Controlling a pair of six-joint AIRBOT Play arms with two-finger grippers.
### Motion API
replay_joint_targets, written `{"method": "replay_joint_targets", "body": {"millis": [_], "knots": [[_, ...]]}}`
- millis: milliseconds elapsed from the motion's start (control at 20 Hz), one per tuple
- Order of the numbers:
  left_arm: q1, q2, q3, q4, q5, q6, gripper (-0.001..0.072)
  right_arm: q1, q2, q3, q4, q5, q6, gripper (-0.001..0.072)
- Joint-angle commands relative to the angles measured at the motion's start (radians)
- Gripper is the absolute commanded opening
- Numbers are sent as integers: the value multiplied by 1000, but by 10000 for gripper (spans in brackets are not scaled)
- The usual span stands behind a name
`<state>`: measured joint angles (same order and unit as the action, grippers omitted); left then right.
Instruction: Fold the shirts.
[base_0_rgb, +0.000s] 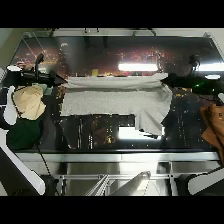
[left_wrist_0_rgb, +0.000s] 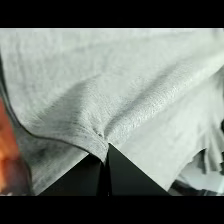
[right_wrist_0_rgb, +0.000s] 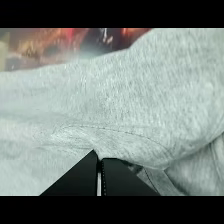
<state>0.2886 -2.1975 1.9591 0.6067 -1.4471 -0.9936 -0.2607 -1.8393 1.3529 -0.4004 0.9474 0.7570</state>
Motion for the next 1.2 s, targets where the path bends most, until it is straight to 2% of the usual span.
{"method": "replay_joint_targets", "body": {"millis": [0, 200, 250, 300, 350, 400, 450, 500, 550, 650, 850, 1000, 1050, 1150], "knots": [[-20, -3, -9, 127, 24, -13, 12, 1, -34, 1, -24, 50, 12, 17], [-20, -3, -8, 162, -83, -17, 14, 0, -32, 1, -113, 98, 72, 18], [-12, -2, -4, 163, -127, -24, 19, -3, -25, 2, -159, 122, 106, 42], [0, -2, 10, 164, -168, -63, 258, -11, -15, 2, -211, 148, 151, 222], [15, -3, 34, 169, -200, -121, 457, -27, 2, 3, -269, 186, 196, 346], [38, -2, 68, 190, -232, -180, 696, -48, 22, 3, -318, 233, 236, 365], [59, -2, 98, 195, -264, -238, 707, -75, 47, 3, -367, 287, 283, 365], [85, 10, 105, 195, -286, -276, 659, -99, 70, 2, -406, 340, 319, 365], [108, 36, 69, 195, -290, -290, 614, -121, 94, -5, -433, 401, 341, 363], [135, 95, -60, 204, -291, -288, 614, -154, 151, -74, -465, 474, 367, 363], [131, 197, -412, 291, -247, -249, 614, -178, 261, -345, -467, 375, 365, 365], [93, 198, -524, 285, -198, -245, 600, -139, 266, -482, -412, 309, 359, 365], [75, 198, -533, 276, -177, -245, 458, -114, 266, -513, -381, 275, 351, 365], [38, 196, -521, 261, -138, -246, 447, -50, 266, -538, -320, 227, 331, 365]]}}
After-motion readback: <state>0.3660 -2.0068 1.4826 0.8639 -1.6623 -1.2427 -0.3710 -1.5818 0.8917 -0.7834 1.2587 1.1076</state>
